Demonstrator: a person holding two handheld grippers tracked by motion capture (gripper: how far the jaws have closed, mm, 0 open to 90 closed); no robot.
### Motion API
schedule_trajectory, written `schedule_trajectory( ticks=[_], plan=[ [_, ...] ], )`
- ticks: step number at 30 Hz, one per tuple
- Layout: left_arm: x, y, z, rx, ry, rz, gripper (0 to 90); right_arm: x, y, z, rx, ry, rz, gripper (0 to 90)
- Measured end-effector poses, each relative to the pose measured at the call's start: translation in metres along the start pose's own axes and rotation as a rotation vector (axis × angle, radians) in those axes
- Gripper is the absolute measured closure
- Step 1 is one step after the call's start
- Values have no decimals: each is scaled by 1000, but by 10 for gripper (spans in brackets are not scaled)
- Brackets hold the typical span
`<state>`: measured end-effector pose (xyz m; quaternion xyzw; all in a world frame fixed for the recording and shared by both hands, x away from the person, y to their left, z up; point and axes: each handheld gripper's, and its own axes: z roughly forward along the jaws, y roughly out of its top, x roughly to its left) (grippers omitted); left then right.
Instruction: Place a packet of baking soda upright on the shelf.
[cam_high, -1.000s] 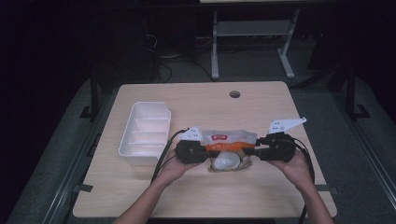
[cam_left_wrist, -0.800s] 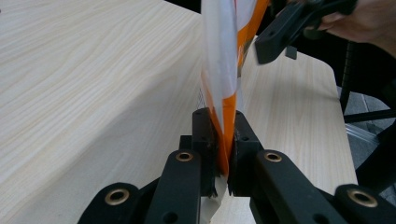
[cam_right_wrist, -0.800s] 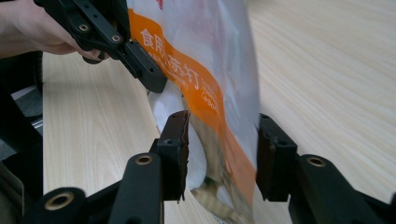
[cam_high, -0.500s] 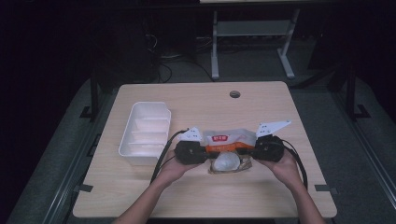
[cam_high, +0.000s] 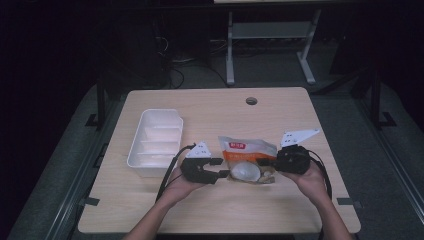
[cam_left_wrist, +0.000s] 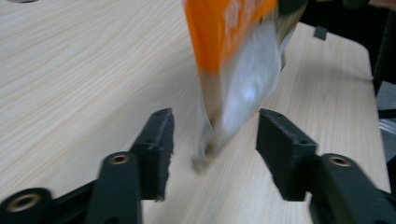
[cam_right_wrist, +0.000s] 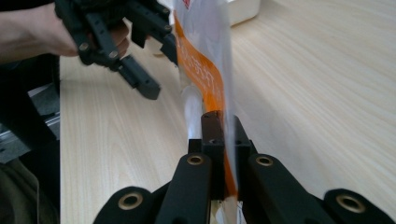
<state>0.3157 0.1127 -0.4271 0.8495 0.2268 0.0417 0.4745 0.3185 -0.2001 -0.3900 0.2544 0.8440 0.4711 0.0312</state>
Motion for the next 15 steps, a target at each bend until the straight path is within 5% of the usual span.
schedule_trajectory(
  ticks=[15],
  plan=[
    [-11, -26, -15, 8, 31, 18, 352, -6, 23, -12, 3, -74, 23, 898]
  ],
)
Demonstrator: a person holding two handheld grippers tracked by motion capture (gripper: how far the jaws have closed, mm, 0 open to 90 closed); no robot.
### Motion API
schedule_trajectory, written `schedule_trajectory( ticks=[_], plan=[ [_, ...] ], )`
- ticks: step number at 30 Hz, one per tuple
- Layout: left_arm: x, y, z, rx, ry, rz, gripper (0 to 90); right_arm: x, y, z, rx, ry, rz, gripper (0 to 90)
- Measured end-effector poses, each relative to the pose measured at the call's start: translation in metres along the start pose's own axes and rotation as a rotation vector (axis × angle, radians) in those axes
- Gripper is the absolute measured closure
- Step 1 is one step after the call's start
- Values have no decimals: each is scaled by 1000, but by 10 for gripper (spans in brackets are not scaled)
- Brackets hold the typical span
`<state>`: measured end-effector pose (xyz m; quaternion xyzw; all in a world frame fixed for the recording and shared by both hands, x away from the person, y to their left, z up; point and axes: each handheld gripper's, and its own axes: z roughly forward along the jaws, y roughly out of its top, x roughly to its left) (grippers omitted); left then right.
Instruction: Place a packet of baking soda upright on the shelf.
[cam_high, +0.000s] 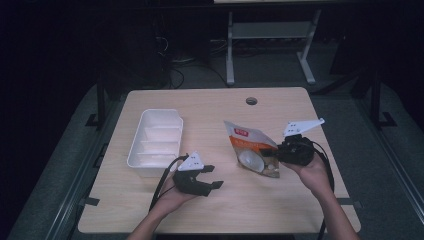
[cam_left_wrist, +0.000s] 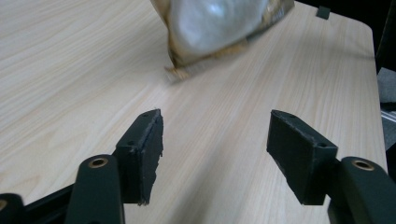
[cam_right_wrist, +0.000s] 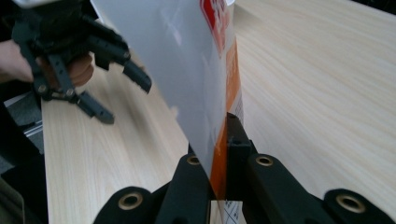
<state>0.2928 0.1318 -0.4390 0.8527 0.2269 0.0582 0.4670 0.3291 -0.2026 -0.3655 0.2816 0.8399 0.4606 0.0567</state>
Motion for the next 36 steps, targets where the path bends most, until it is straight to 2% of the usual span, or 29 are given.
schedule_trajectory(
  ticks=[2, 6, 11, 16, 17, 21, 24, 28, 36],
  plan=[
    [-1, -2, -1, 6, 0, -2, 318, -1, 5, 0, -8, 2, 9, 898],
    [-3, -4, -6, 10, 14, 22, 279, -4, 18, 1, -34, 21, 25, 898],
    [-7, -8, -12, 8, 18, 37, 269, -5, 38, 7, -34, 20, 8, 898],
    [-10, -12, -15, 8, 9, 45, 261, -4, 64, 23, -23, 20, -17, 898],
    [-11, -12, -16, 9, 7, 46, 261, -4, 64, 23, -23, 20, -17, 898],
    [-12, -15, -20, 12, -5, 42, 260, -5, 83, 36, -33, 42, -23, 898],
    [-14, -16, -24, -3, -19, 40, 259, -4, 91, 42, -37, 49, -30, 898],
    [-16, -16, -25, 2, -19, 49, 245, -1, 108, 55, -43, 69, -44, 898],
    [-17, -20, -27, 16, -19, 41, 243, 3, 127, 72, -44, 84, -61, 898]
  ],
)
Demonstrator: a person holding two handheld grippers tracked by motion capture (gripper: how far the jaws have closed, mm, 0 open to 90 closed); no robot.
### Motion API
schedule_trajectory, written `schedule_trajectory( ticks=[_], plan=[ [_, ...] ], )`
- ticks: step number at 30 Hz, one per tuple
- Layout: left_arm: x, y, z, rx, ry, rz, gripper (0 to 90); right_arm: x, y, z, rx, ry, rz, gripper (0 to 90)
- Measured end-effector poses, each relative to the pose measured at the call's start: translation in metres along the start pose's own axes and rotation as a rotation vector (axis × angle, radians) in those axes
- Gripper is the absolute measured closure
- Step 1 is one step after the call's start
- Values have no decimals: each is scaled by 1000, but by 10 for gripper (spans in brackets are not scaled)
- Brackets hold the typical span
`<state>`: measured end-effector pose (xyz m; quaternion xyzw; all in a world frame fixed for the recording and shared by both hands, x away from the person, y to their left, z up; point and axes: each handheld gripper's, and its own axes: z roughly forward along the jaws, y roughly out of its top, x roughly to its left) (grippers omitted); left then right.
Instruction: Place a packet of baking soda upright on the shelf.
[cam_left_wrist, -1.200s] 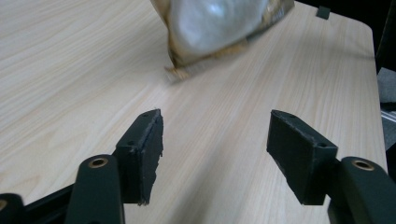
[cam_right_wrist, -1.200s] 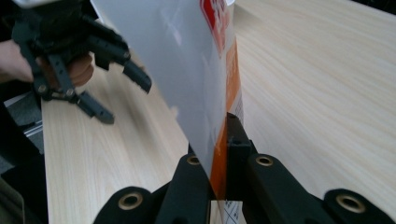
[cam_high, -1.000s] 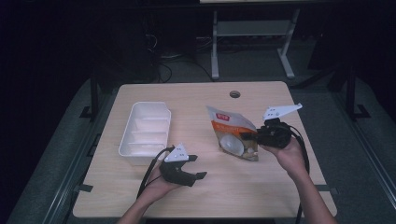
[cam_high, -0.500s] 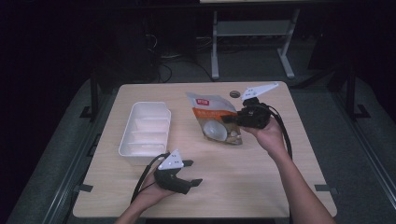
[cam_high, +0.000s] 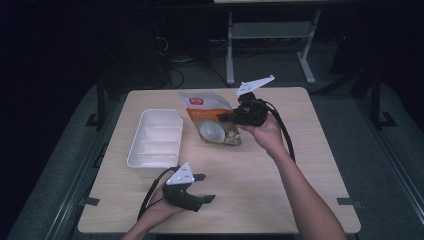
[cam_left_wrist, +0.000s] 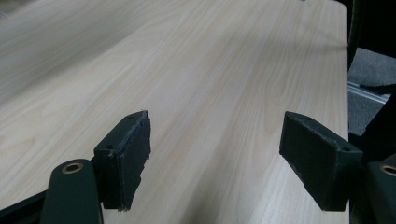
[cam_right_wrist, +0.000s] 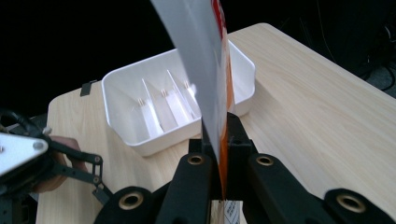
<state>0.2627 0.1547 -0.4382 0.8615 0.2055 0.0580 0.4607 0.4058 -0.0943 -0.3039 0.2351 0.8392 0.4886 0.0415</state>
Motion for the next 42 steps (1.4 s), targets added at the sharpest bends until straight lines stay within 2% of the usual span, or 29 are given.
schedule_trajectory(
  ticks=[5, 13, 24, 26, 28, 31, 33, 37, 38, 42],
  plan=[
    [-1, -5, -5, 7, 4, 4, 243, 2, 15, 13, -3, 12, -11, 898],
    [0, -8, -12, -16, 19, 6, 243, 7, 36, 36, -3, 28, -32, 899],
    [2, -13, -11, -15, -1, 1, 243, 11, 67, 76, -6, 63, -62, 898],
    [4, -13, -12, -19, 6, 7, 243, 11, 70, 79, -7, 65, -66, 898],
    [6, -14, -12, -24, 3, -7, 243, 13, 76, 87, -21, 73, -74, 898],
    [6, -14, -12, -17, 7, 5, 243, 13, 83, 99, -32, 89, -79, 898],
    [6, -15, -11, -10, 15, 16, 243, 15, 87, 107, -28, 97, -83, 898],
    [6, -16, -11, -12, 8, 10, 243, 19, 93, 128, -8, 105, -90, 898],
    [6, -16, -11, -10, 6, 9, 243, 19, 93, 128, -8, 105, -90, 898],
    [6, -18, -10, 10, 16, 30, 243, 18, 95, 143, -12, 116, -86, 898]
  ],
)
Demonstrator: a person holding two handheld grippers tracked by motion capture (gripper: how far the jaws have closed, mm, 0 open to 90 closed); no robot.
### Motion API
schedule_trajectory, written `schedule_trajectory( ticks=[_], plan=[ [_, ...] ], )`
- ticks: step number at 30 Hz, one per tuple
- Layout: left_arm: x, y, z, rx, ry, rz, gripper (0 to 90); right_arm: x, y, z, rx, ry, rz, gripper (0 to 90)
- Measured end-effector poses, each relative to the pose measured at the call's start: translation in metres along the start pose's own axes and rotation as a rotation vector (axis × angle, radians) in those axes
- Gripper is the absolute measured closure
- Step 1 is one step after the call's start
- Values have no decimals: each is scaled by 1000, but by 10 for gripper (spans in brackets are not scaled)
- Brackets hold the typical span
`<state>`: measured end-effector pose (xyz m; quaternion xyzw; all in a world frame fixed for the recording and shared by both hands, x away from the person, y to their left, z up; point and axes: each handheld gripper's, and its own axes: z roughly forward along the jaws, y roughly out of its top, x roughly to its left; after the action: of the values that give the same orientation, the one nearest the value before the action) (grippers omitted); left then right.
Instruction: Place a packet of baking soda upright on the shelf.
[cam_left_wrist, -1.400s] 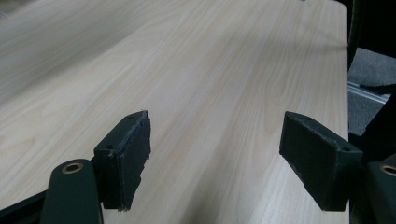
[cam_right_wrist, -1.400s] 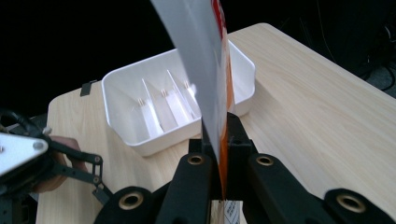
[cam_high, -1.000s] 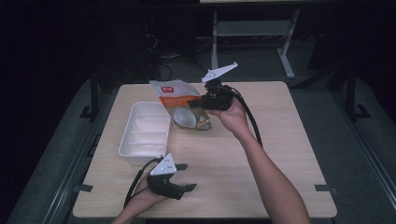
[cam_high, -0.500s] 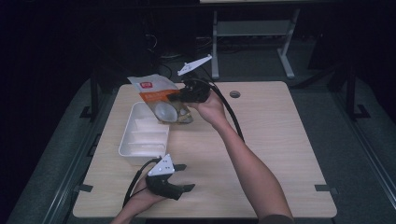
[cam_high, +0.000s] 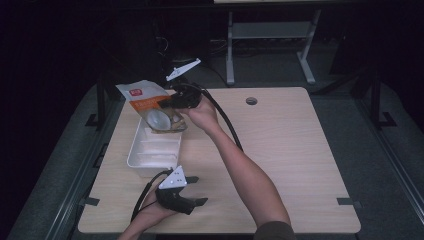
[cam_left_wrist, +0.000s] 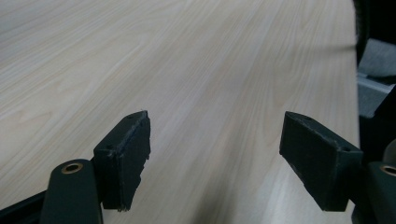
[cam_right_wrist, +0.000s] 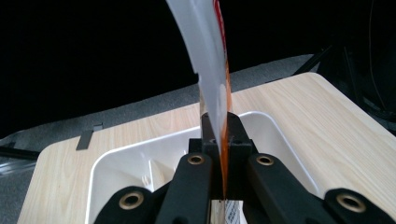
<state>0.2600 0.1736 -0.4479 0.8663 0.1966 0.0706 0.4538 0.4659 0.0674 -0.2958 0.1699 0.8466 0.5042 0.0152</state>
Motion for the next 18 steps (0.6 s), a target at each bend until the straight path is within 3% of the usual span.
schedule_trajectory(
  ticks=[7, 13, 18],
  plan=[
    [3, -1, -5, -39, -15, -37, 243, -5, -4, 21, -11, 13, 19, 898],
    [1, 0, -3, -33, -17, -24, 243, -11, -15, 38, -10, 23, 45, 897],
    [-1, 1, -3, -31, -21, -11, 243, -12, -20, 42, -14, 23, 53, 897]
  ],
)
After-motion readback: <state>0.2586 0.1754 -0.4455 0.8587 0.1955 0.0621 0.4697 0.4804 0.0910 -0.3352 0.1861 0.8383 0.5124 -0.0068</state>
